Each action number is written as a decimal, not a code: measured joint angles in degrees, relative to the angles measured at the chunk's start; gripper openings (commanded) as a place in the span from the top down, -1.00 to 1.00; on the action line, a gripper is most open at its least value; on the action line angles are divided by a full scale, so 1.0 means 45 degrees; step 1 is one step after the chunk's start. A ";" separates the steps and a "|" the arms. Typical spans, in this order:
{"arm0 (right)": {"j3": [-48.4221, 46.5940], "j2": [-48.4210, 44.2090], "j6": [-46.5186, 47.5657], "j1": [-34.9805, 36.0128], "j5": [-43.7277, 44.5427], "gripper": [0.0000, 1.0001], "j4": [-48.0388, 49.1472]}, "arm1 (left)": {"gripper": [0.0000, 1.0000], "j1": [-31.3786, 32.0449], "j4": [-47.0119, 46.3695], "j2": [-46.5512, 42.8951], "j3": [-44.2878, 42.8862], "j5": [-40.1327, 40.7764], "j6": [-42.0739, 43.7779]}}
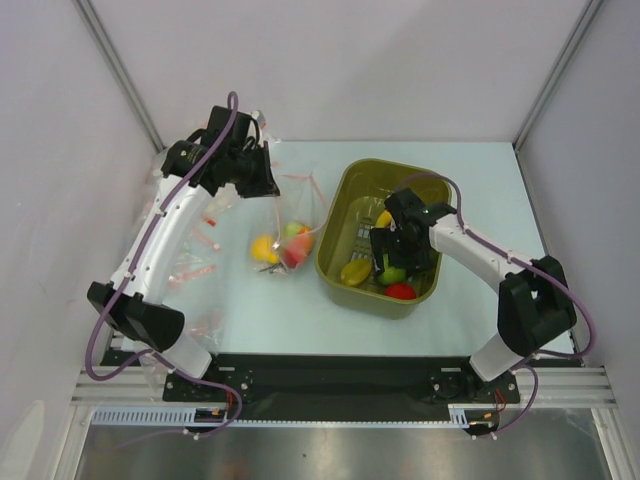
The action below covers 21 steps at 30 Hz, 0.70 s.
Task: Place the food in the zip-top bag and seal the zipper
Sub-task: Pick up the fake fruit from the bin.
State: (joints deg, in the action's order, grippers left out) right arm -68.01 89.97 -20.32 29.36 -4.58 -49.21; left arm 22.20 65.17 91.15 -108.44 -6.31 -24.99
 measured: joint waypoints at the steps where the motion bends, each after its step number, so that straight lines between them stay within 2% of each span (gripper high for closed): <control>1: 0.0063 0.0155 -0.0039 0.0000 -0.0010 -0.55 0.0063 | 0.99 0.0000 -0.0034 0.0000 0.0039 -0.0010 0.0000; 2: 0.0112 0.0257 -0.0083 0.0000 -0.0049 -0.27 0.0107 | 1.00 0.0000 -0.0097 -0.0015 0.0131 -0.0015 0.0000; 5: 0.0185 0.0384 -0.0107 -0.0015 -0.0185 0.04 0.0151 | 1.00 0.0000 -0.0277 -0.0073 0.0573 -0.0024 0.0000; 8: 0.0180 0.0214 -0.0146 0.0015 -0.0228 0.20 0.0447 | 1.00 0.0000 -0.0393 -0.0267 0.1263 -0.0024 -0.0005; 15: -0.1171 -0.1190 -0.0121 0.0107 -0.0471 0.26 0.0879 | 0.99 0.0000 -0.0427 -0.0899 0.1860 -0.0024 -0.0005; 16: -0.1661 -0.1418 -0.0117 0.0136 -0.0617 0.21 0.1049 | 0.99 0.0000 -0.0447 -0.0967 0.1860 -0.0024 -0.0005; 21: -0.2992 -0.2565 -0.0053 0.0457 -0.1739 0.19 0.2754 | 0.99 0.0000 -0.0466 -0.1137 0.1860 -0.0029 -0.0005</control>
State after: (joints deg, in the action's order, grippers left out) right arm -81.47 78.43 -20.56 31.42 -12.40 -36.82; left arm 22.20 63.07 86.04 -100.07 -6.44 -25.02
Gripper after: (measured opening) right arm 0.672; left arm 0.010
